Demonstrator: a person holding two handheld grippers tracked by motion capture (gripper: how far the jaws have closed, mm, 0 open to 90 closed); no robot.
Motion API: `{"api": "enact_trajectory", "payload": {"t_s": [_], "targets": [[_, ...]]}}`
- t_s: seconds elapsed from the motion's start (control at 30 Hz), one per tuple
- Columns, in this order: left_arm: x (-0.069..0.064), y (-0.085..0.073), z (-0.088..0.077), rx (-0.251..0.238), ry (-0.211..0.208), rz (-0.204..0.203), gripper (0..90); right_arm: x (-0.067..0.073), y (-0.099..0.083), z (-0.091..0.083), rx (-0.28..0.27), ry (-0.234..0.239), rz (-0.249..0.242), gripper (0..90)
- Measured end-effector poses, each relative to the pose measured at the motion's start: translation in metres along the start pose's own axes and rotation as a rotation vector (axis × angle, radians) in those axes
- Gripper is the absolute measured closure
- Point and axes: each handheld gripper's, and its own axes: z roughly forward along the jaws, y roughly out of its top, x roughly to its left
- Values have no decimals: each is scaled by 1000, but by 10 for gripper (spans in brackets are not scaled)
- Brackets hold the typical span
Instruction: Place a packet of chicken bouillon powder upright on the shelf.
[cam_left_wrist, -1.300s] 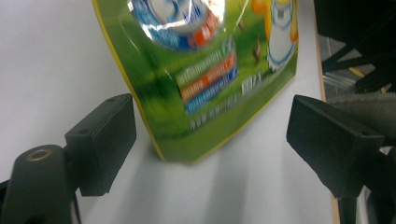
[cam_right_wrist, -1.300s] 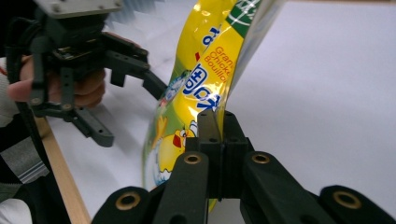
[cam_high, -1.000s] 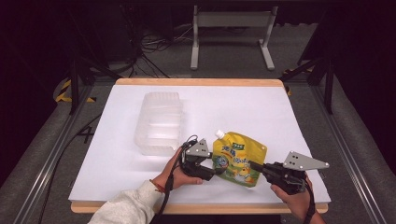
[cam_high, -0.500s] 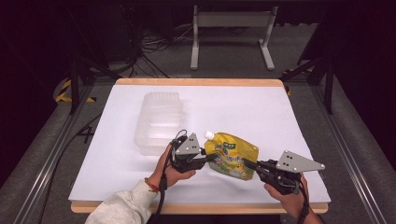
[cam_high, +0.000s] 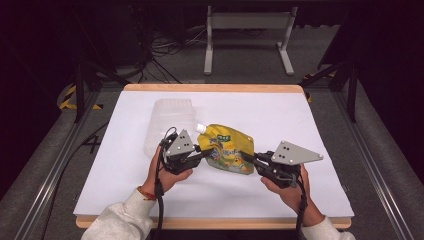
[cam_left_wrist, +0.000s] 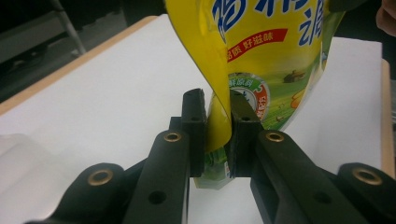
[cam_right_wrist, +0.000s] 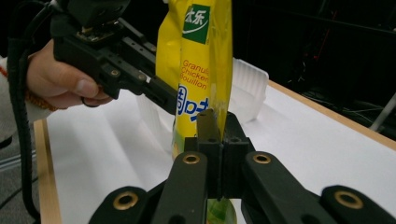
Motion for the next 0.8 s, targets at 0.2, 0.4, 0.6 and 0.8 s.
{"api": "enact_trajectory", "payload": {"t_s": [0.2, 0.4, 0.6, 0.8], "targets": [[12, 0, -13, -2, 69, -4, 800, -1, 11, 20, -14, 13, -3, 896], [26, -1, -30, -19, 126, -8, 804, -2, 21, 42, -27, 29, 0, 894], [38, -2, -42, -46, 184, -12, 810, 0, 37, 66, -29, 36, -21, 893], [54, -5, -53, -91, 214, -36, 847, 3, 43, 86, -18, 41, -47, 898]]}}
